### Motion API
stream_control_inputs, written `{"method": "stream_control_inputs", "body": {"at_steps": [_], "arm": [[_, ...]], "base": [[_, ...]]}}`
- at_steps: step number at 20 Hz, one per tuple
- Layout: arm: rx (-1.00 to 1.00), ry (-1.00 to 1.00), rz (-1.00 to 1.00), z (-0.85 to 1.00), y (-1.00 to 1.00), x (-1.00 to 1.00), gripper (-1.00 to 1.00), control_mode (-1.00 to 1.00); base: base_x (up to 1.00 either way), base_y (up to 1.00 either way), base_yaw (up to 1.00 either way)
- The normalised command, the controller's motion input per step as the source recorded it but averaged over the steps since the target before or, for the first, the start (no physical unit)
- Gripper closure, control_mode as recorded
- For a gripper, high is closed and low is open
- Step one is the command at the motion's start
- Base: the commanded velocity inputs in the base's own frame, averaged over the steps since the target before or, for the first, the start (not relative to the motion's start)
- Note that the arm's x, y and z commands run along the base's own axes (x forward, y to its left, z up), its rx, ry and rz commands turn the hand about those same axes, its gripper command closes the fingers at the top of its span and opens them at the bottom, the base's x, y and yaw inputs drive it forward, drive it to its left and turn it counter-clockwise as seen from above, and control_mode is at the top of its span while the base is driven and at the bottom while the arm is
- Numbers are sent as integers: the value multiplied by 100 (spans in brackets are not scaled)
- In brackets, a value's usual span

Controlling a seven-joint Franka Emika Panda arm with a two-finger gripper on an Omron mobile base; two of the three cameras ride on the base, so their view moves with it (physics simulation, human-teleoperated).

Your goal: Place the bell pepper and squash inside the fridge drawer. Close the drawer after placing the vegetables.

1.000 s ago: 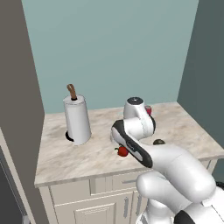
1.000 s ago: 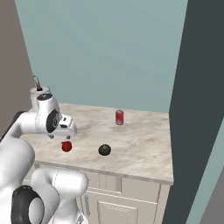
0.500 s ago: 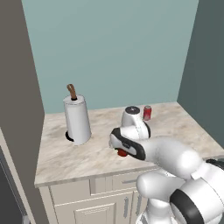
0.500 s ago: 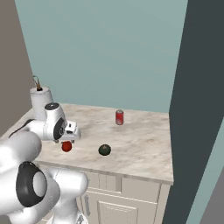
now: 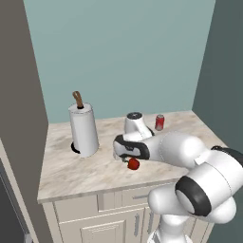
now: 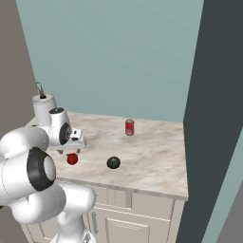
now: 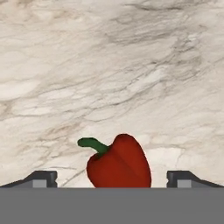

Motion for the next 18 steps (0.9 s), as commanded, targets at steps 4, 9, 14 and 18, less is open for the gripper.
{"method": "stream_control_inputs", "body": {"at_steps": [4, 9, 14, 18], "arm": [[-1, 0, 1, 0, 0, -17, -100, -100], [0, 0, 0, -3, 0, -13, -100, -100], [0, 0, 0, -13, -5, -5, -100, -100], [0, 0, 2, -16, -14, 1, -100, -100]], "base": [[0, 0, 0], [0, 0, 0], [0, 0, 0], [0, 0, 0]]}}
